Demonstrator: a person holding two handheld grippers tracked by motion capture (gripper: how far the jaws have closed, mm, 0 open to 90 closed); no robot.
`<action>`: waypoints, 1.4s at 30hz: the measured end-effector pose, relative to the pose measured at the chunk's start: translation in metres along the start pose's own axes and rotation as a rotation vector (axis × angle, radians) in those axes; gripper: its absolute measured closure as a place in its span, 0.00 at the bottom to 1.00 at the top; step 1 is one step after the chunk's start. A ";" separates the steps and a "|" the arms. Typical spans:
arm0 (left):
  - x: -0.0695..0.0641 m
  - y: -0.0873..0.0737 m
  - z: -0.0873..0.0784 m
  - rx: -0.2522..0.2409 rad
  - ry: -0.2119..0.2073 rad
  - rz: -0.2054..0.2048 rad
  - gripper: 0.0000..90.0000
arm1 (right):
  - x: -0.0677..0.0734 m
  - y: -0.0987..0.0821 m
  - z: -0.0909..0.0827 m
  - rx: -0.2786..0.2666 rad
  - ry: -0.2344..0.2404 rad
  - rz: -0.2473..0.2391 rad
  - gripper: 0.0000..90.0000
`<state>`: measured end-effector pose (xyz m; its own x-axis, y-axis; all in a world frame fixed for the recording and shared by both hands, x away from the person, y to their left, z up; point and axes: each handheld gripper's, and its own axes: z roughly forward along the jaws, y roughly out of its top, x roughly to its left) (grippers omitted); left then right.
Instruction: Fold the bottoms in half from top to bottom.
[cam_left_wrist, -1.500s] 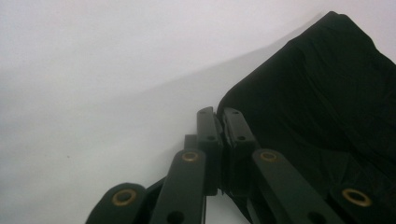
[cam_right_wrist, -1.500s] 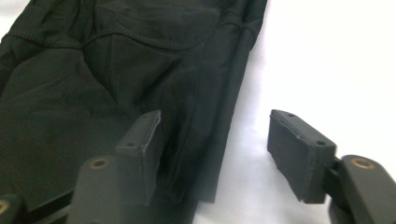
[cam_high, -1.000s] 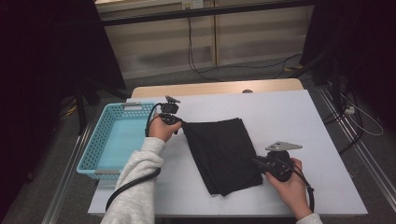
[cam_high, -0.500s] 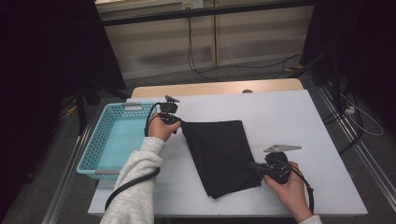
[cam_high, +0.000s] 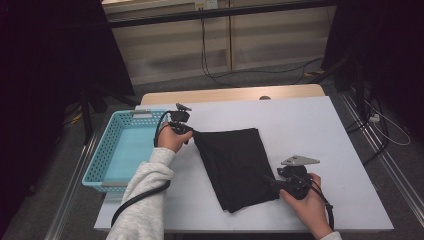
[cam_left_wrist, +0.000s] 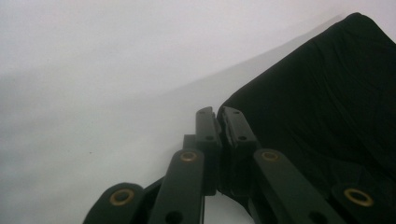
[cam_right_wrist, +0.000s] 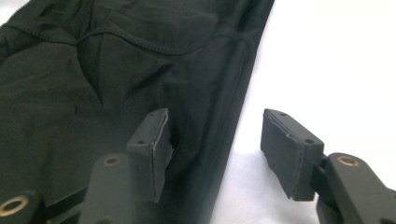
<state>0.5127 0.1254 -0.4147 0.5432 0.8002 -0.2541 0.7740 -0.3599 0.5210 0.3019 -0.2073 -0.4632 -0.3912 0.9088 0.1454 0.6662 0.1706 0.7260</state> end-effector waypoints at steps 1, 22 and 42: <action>0.000 0.000 0.000 0.001 -0.001 0.000 0.96 | -0.001 -0.001 0.001 0.003 0.023 0.027 0.46; -0.002 -0.001 0.001 0.004 0.000 -0.001 0.96 | 0.016 -0.006 0.003 -0.009 0.022 -0.009 0.73; 0.005 -0.009 0.010 -0.058 0.008 0.035 0.38 | 0.020 -0.005 0.005 -0.009 0.063 -0.015 0.88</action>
<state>0.5119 0.1280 -0.4283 0.5668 0.7916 -0.2283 0.7341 -0.3595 0.5760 0.2941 -0.1883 -0.4674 -0.4403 0.8804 0.1764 0.6546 0.1803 0.7342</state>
